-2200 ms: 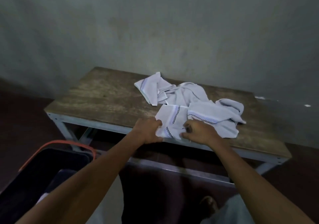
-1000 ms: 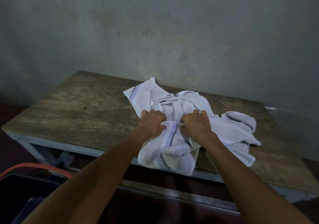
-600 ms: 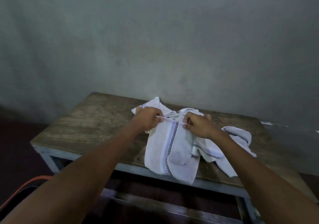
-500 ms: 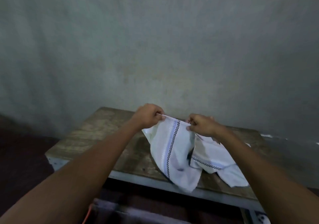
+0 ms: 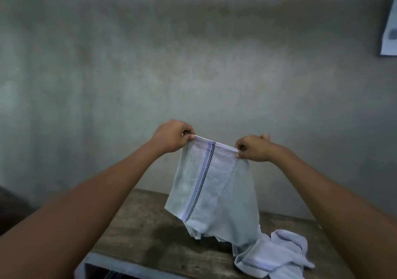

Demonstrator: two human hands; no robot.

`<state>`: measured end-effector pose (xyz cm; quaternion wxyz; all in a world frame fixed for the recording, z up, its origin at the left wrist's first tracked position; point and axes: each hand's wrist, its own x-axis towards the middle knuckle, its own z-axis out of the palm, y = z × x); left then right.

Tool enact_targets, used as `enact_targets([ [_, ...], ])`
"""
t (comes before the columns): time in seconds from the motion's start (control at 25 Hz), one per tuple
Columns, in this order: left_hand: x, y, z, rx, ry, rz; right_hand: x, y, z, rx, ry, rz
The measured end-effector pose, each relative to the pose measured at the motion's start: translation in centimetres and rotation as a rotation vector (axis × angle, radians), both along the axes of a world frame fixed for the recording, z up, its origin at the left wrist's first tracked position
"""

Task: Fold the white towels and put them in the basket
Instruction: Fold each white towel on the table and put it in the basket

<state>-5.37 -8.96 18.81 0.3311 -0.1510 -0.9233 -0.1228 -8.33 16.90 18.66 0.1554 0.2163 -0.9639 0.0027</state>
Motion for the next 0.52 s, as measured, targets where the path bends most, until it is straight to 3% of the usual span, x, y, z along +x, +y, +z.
enact_targets([
  [0.16,1.6,-0.5,2.5,-0.015,0.075,0.036,1.5,0.6,1.9,-0.048,0.139,-0.036],
  [0.32,2.1,-1.4,3.0,-0.006,0.087,0.085,1.9,2.5,0.8,-0.081,0.086,-0.081],
  [0.52,2.4,0.0,2.4,0.194,-0.076,-0.15,1.3,3.4,-1.3,-0.092,-0.02,-0.109],
])
